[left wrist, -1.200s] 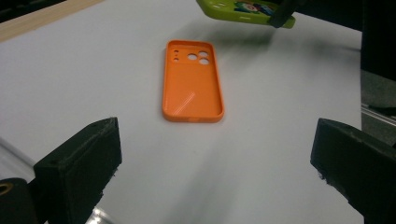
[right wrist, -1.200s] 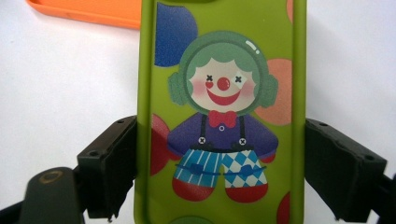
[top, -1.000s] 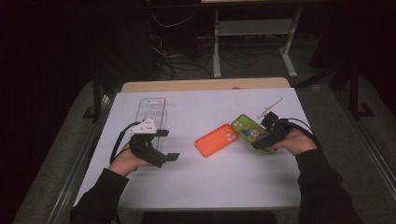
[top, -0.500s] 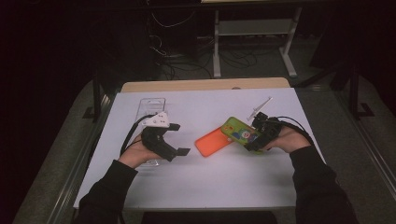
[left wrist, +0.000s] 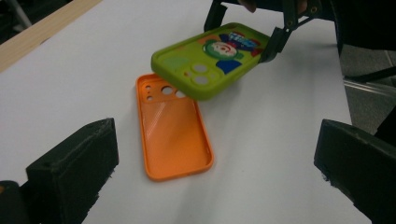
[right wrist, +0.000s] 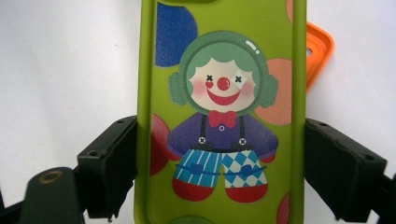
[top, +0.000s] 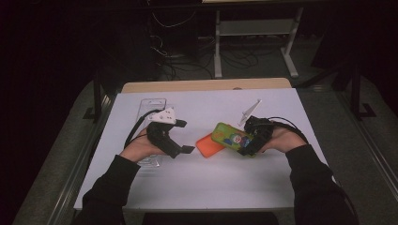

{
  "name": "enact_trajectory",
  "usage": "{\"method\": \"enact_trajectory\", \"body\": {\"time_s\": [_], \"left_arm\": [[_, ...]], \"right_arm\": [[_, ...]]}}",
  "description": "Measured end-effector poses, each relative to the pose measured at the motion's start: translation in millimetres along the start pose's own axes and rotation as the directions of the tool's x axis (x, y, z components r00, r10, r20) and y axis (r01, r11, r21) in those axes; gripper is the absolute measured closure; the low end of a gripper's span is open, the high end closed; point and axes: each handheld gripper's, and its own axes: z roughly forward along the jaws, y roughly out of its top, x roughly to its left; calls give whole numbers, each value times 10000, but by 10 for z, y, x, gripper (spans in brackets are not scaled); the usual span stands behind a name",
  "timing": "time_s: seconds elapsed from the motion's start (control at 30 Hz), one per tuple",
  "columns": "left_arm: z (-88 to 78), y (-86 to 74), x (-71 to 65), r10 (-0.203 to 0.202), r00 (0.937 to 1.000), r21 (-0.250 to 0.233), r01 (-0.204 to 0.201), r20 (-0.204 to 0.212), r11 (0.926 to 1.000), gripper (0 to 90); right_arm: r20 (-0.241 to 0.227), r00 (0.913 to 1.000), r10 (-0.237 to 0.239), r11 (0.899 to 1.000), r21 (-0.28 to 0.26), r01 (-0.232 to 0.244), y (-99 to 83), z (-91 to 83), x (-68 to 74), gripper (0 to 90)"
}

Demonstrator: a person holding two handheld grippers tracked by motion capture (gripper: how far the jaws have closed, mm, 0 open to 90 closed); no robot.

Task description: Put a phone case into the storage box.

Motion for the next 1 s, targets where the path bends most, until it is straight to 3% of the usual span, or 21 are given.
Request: {"method": "enact_trajectory", "body": {"time_s": [0.03, 0.2, 0.3, 0.47, 0.53, 0.57, 0.63, 0.73, 0.8, 0.83, 0.87, 0.9, 1.0], "left_arm": [[20, 33, -4, 106, 9999, 59, -107, 134, 9999, 0], [79, 97, -28, 442, 9983, 321, -455, 387, 9984, 0], [134, 141, -60, 734, 9954, 665, -774, 613, 9948, 0], [191, 181, -93, 1075, 9905, 993, -1159, 855, 9883, 0], [213, 190, -115, 1112, 9894, 1127, -1214, 932, 9862, 0], [224, 199, -106, 1396, 9852, 1162, -1508, 994, 9817, 0], [243, 206, -115, 1516, 9821, 1313, -1658, 1120, 9774, 0], [279, 216, -129, 1473, 9800, 1445, -1663, 1338, 9754, 0], [337, 224, -128, 1644, 9742, 1696, -1901, 1546, 9670, 0], [337, 224, -128, 1644, 9742, 1696, -1901, 1546, 9670, 0], [359, 225, -126, 1753, 9716, 1798, -2030, 1587, 9625, 0], [383, 217, -137, 1617, 9738, 1838, -1903, 1600, 9644, 0], [444, 195, -144, 1544, 9714, 2118, -1916, 1802, 9583, 0]], "right_arm": [[-173, 9995, -281, 9996, 13, 281, 35, 6, 23, 155], [-433, 9958, -807, 9966, 136, 814, 108, 11, 85, 155], [-669, 9893, -1300, 9910, 241, 1319, 186, 3, 156, 155], [-809, 9815, -1735, 9837, 336, 1766, 265, -2, 217, 155], [-922, 9770, -1920, 9799, 361, 1960, 307, -3, 247, 155], [-1012, 9718, -2130, 9752, 396, 2179, 350, -3, 279, 154], [-1122, 9646, -2386, 9688, 408, 2444, 390, 2, 304, 155], [-1150, 9596, -2569, 9635, 471, 2636, 427, 11, 334, 155], [-1300, 9495, -2857, 9542, 533, 2944, 486, 36, 373, 155], [-1300, 9495, -2857, 9542, 533, 2944, 486, 36, 373, 155], [-1315, 9481, -2895, 9526, 568, 2987, 503, 43, 393, 155], [-1392, 9420, -3053, 9467, 623, 3160, 538, 59, 421, 154], [-1504, 9357, -3192, 9417, 608, 3310, 581, 73, 458, 154]]}}
